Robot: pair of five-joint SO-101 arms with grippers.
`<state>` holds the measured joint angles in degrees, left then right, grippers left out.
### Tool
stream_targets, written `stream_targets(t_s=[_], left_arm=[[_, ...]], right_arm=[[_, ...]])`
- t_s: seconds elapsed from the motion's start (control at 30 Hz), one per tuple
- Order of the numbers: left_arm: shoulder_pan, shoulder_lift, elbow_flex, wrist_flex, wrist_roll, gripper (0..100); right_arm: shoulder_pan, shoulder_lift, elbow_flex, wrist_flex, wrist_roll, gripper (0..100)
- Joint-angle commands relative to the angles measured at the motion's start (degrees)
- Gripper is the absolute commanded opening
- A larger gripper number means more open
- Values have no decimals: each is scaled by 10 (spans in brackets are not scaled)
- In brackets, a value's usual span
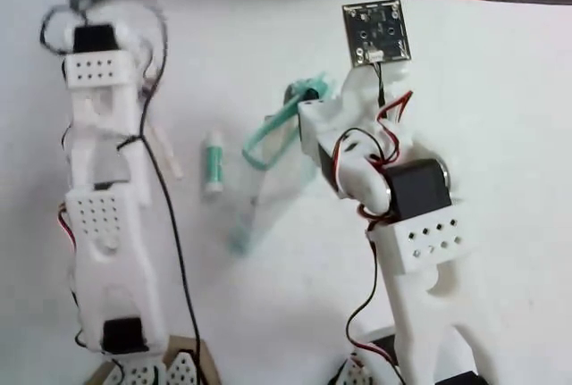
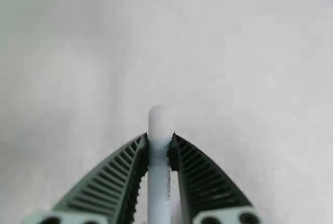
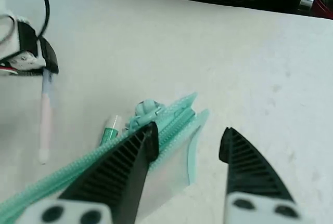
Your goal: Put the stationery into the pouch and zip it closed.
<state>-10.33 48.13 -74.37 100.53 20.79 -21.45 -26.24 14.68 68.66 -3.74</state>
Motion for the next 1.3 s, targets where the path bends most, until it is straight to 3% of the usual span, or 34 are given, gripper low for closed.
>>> stream_targets(t_s=[0.0,0.2,0.67,0.97,1.07,1.27], left_arm=[[47,-100,-196,20,-83,24],[98,-269,-162,20,-132,24],[100,-615,-135,21,-131,24],[100,-771,-120,22,-131,24],[100,-851,-21,22,-131,24],[100,-1060,334,-13,-132,26]], right_arm=[[-7,11,46,6,8,198],[-7,11,46,6,8,198],[-7,15,46,7,6,198],[-7,15,49,5,7,198],[-7,11,68,-11,8,198],[-10,11,76,-23,7,198]])
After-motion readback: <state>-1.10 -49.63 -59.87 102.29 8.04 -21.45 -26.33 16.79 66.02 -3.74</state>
